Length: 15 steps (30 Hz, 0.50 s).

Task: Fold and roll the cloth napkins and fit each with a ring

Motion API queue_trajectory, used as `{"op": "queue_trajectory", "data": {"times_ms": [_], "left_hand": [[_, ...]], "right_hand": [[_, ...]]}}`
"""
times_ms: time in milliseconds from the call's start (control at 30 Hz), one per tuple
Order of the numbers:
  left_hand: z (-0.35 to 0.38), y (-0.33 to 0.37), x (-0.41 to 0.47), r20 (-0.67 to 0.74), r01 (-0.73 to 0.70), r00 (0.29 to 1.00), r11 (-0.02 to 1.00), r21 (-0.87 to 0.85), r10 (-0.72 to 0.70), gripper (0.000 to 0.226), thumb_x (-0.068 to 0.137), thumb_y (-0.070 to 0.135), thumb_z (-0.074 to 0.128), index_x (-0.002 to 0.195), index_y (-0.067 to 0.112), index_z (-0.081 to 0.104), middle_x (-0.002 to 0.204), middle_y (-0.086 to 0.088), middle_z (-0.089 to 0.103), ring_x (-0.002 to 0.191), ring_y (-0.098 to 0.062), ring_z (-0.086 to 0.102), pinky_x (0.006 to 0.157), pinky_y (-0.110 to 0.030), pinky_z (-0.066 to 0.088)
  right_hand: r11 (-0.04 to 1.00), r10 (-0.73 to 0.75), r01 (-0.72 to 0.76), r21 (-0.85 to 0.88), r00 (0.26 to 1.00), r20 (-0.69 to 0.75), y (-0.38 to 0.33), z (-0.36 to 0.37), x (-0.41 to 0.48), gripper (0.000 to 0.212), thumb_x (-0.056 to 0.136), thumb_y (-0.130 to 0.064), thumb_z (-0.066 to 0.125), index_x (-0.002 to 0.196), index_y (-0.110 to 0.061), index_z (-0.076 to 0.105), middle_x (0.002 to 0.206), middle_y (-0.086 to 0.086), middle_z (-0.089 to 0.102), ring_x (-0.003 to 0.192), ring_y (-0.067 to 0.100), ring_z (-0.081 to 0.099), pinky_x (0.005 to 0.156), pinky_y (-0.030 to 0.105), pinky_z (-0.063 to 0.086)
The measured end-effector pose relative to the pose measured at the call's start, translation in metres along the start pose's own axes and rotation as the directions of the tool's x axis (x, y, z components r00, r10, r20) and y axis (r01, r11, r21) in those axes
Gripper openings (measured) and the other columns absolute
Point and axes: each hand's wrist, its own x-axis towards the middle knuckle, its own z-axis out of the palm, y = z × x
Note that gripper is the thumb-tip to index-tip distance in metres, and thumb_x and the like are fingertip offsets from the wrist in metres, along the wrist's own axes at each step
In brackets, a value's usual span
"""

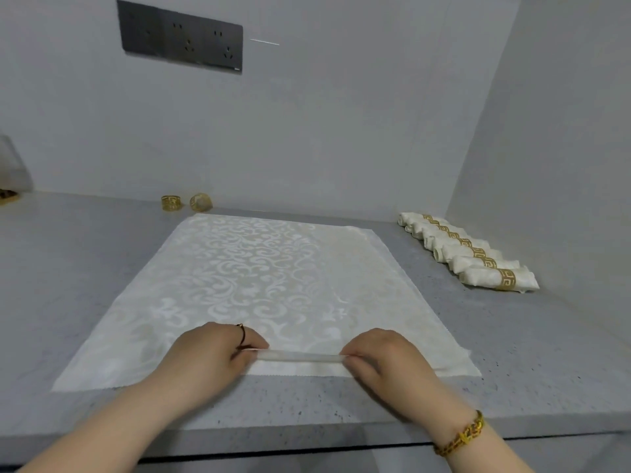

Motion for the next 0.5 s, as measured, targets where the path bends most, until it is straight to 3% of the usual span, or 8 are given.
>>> {"op": "queue_trajectory", "data": {"times_ms": [67, 133, 200, 300, 400, 500], "left_hand": [[-0.011, -0.011, -0.004, 0.016, 0.057, 0.998, 0.996, -0.061, -0.056, 0.035, 0.09, 0.026, 0.052, 0.077, 0.056, 0.041, 0.083, 0.034, 0.05, 0.084, 0.007, 0.052, 0.072, -0.003, 0.036], [-0.021, -0.026, -0.008, 0.029, 0.115, 0.993, 0.981, -0.154, -0.111, 0.032, 0.087, 0.022, 0.059, 0.077, 0.052, 0.05, 0.088, 0.024, 0.061, 0.083, 0.004, 0.058, 0.072, -0.005, 0.039], [-0.026, -0.038, -0.008, 0.024, 0.138, 0.99, 0.968, -0.21, -0.136, 0.03, 0.083, 0.018, 0.064, 0.075, 0.046, 0.057, 0.077, 0.011, 0.066, 0.073, 0.0, 0.059, 0.066, -0.007, 0.04], [-0.031, -0.047, -0.006, 0.032, 0.157, 0.988, 0.961, -0.227, -0.153, 0.029, 0.081, 0.014, 0.066, 0.075, 0.041, 0.059, 0.055, 0.011, 0.059, 0.06, 0.006, 0.053, 0.057, -0.006, 0.037], [-0.043, -0.057, -0.005, 0.104, 0.17, 0.982, 0.979, -0.114, -0.159, 0.029, 0.082, 0.014, 0.065, 0.078, 0.041, 0.056, 0.062, 0.01, 0.057, 0.062, 0.011, 0.052, 0.06, -0.005, 0.038], [-0.063, -0.076, -0.005, 0.226, 0.21, 0.946, 0.97, 0.123, -0.233, 0.03, 0.081, 0.014, 0.062, 0.08, 0.043, 0.054, 0.076, 0.016, 0.057, 0.064, 0.008, 0.054, 0.063, -0.007, 0.04]], "right_hand": [[0.993, 0.088, -0.087, 0.085, 0.996, -0.009, 0.005, -0.004, -0.002, 0.031, 0.085, -0.037, 0.046, 0.096, -0.019, 0.069, 0.079, -0.027, 0.056, 0.079, 0.0, 0.049, 0.073, 0.006, 0.036], [0.979, 0.145, -0.145, 0.145, 0.989, 0.015, 0.012, -0.005, -0.001, 0.021, 0.091, -0.026, 0.051, 0.103, -0.018, 0.067, 0.081, -0.031, 0.047, 0.078, -0.008, 0.048, 0.075, 0.002, 0.034], [0.96, 0.2, -0.204, 0.193, 0.979, 0.042, 0.015, -0.007, 0.001, 0.019, 0.091, -0.019, 0.052, 0.102, -0.016, 0.068, 0.082, -0.03, 0.05, 0.079, -0.012, 0.049, 0.075, -0.001, 0.035], [0.929, 0.25, -0.268, 0.253, 0.963, 0.102, 0.013, -0.008, 0.007, 0.018, 0.09, -0.017, 0.052, 0.097, -0.016, 0.069, 0.08, -0.027, 0.055, 0.075, -0.014, 0.053, 0.072, 0.0, 0.038], [0.918, 0.259, -0.286, 0.276, 0.957, 0.131, 0.014, -0.009, 0.011, 0.015, 0.09, -0.016, 0.053, 0.091, -0.022, 0.067, 0.081, -0.026, 0.057, 0.077, -0.02, 0.052, 0.071, 0.0, 0.038], [0.909, 0.256, -0.295, 0.294, 0.952, 0.165, 0.016, -0.012, 0.01, 0.019, 0.088, -0.015, 0.056, 0.078, -0.029, 0.062, 0.079, -0.022, 0.06, 0.077, -0.019, 0.052, 0.069, 0.002, 0.039]]}}
